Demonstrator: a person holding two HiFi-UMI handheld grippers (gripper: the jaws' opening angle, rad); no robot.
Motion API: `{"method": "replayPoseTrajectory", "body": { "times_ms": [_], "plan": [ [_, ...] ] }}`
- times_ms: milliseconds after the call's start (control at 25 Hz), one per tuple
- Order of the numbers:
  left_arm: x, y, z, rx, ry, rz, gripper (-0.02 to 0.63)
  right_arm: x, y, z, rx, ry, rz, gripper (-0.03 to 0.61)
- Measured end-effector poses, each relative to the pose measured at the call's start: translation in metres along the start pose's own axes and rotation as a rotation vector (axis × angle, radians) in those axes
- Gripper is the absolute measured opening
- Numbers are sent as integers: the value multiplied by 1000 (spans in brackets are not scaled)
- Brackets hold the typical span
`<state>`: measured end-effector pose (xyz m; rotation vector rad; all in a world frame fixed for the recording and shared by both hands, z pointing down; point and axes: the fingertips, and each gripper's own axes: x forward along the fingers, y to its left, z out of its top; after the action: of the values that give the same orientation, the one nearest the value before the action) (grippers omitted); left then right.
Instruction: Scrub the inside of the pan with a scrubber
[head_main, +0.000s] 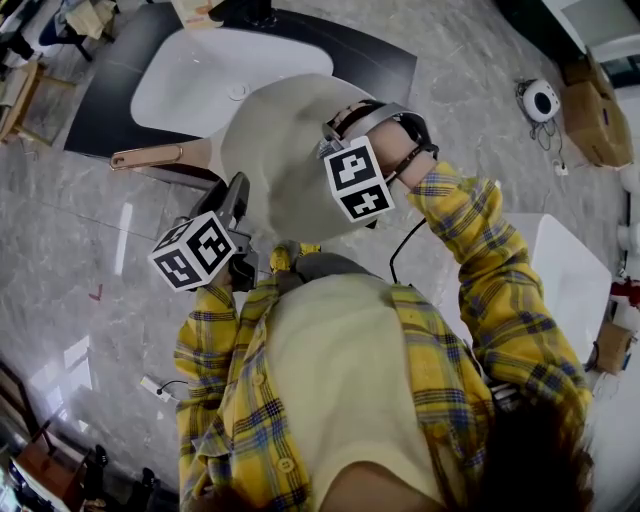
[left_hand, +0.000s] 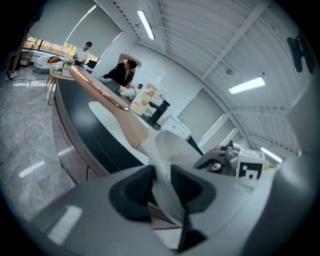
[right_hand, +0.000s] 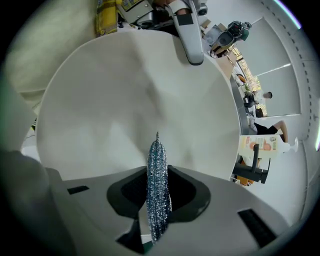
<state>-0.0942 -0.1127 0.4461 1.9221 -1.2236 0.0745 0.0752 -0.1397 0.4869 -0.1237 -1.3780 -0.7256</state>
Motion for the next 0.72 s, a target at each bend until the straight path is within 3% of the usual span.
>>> {"method": "replayPoseTrajectory", "body": {
  "times_ms": [440,720],
  "plan": [
    [0,0,0,-7,-12,-3,114,-17,34,10,53,9,175,83],
    [-1,-1,0,-8,-16,-5,114,-31,55,27,129,-45,312,83]
  ]
}}
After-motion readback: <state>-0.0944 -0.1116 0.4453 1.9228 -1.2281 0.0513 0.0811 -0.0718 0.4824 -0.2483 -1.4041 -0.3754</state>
